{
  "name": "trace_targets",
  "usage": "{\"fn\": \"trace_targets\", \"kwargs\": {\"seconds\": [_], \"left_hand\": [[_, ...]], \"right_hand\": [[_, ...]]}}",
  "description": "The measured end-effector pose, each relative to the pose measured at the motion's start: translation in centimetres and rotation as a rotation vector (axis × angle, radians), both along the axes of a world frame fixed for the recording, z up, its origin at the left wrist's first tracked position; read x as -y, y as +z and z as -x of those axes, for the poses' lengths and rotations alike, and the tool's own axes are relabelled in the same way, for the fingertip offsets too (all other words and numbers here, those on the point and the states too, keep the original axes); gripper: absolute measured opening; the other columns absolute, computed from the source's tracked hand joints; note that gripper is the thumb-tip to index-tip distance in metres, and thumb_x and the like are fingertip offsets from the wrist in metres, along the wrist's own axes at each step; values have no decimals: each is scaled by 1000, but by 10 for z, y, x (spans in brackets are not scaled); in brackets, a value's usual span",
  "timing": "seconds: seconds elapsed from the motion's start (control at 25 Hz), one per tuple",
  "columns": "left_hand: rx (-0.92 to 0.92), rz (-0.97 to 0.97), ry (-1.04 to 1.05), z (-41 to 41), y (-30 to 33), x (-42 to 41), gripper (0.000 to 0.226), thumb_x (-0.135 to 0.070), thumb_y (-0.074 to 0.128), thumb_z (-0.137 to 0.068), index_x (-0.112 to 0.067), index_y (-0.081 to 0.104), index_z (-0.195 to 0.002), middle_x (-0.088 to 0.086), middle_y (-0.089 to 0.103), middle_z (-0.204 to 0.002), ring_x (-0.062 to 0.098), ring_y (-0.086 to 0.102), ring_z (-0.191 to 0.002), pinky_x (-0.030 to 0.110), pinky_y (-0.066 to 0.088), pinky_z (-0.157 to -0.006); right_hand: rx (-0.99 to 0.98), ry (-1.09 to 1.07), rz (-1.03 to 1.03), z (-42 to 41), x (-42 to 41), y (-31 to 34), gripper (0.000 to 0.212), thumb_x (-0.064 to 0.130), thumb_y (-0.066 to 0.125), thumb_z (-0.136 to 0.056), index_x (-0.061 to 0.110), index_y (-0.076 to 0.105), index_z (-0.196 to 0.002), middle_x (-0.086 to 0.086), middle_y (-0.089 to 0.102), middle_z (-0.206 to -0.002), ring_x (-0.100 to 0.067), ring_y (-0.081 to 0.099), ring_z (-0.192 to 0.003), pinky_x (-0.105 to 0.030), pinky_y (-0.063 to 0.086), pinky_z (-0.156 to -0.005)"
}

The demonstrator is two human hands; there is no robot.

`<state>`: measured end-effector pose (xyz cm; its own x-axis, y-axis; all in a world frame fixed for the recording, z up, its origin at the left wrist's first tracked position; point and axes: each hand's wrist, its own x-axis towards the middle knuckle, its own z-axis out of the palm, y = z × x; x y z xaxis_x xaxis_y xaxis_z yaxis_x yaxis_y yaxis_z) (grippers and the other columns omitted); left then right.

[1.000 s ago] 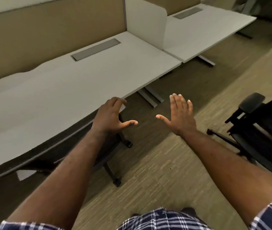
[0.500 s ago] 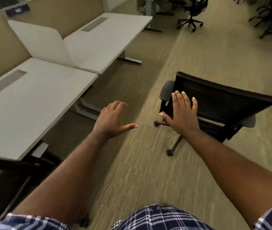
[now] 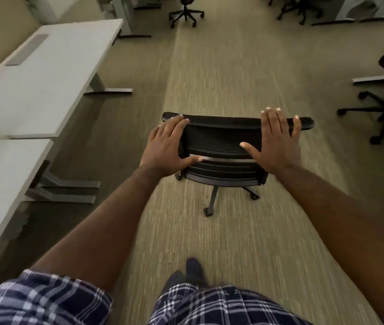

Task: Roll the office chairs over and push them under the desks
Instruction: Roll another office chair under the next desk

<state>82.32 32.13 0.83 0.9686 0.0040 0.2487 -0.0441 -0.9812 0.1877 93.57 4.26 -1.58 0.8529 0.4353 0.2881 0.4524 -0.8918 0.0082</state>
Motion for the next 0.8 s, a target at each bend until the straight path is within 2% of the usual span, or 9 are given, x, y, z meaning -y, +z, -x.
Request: {"fn": "trace_targets", "kwargs": {"seconds": [0.12,0.2,0.28,0.36,0.4,0.48,0.56,0.68,0.8], "left_hand": [[18,-6,-41,-39,-4,-1,100,-76,55,-76,-15,29,-151,6,28,-158,23,19,-147,46,12,-119],[-2,-19,-71,-64,-7,-5,96,-75,55,-77,-16,32,-150,4,32,-157,23,21,-146,46,10,-120],[-48,-19,-95,-87,-8,-9,92,-77,53,-78,-17,37,-147,3,38,-153,22,25,-144,47,11,-120],[-107,-15,-119,-108,-10,-13,89,-81,49,-77,-18,46,-140,3,49,-144,22,36,-137,47,19,-118],[-138,-18,-120,-117,-11,-15,89,-84,47,-74,-19,52,-135,2,56,-136,22,45,-129,46,28,-114],[-183,-50,-91,-128,-11,-19,90,-91,42,-67,-23,60,-122,-2,65,-116,18,58,-105,39,44,-91],[-188,-68,-42,-137,-11,-23,91,-97,39,-59,-27,64,-111,-8,67,-101,13,60,-84,31,46,-70],[-156,-81,31,-153,-9,-29,92,-104,33,-52,-29,65,-96,-11,65,-84,11,56,-70,28,45,-59],[-148,-93,83,-170,-7,-31,96,-107,26,-48,-29,65,-90,-9,60,-74,14,57,-66,31,50,-58]], "right_hand": [[-53,-53,25,-20,6,-5,92,74,35,-89,6,27,-150,-14,30,-157,-30,18,-148,-62,3,-117],[-104,-91,38,-37,10,-3,95,81,29,-85,7,39,-144,-13,42,-149,-30,28,-143,-62,7,-117],[-128,-104,63,-57,15,1,101,90,22,-77,10,54,-130,-13,57,-132,-32,45,-130,-60,20,-114],[-136,-99,123,-74,18,7,105,99,17,-66,15,63,-109,-9,66,-108,-30,58,-104,-52,37,-102],[-151,-90,144,-80,19,10,105,103,16,-61,18,63,-99,-6,66,-97,-27,60,-91,-48,42,-93],[-176,-70,148,-91,18,11,102,107,14,-53,21,60,-86,0,61,-82,-22,57,-75,-39,44,-74],[-160,-42,135,-102,16,12,98,108,13,-50,23,53,-77,2,55,-73,-20,52,-65,-33,38,-62],[-134,5,105,-125,11,14,92,109,16,-50,25,48,-72,2,51,-66,-22,53,-60,-32,42,-55],[-158,45,52,-150,7,18,90,109,18,-48,27,44,-70,3,48,-63,-23,53,-59,-34,47,-54]]}}
